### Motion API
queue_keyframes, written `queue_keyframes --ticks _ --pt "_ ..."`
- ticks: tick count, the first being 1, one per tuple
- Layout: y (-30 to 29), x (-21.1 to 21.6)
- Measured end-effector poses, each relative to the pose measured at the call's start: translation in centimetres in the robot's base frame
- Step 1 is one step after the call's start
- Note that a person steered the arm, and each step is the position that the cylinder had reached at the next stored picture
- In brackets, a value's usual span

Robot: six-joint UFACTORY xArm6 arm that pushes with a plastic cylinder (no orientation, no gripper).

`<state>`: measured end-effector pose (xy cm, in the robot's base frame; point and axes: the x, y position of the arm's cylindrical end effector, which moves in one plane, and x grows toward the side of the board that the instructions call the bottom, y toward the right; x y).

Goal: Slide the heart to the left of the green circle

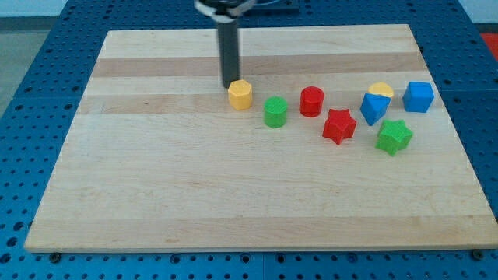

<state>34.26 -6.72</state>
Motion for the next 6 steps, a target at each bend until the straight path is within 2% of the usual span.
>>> queue_keyframes --ticks 1,2,3,4,5,6 --pt "1.8 -1.4" --pt "7.8 -4.0" --pt "8.2 -2.5" --pt "4.1 1.8" --pt "2.2 3.7" --pt "2.2 1.6"
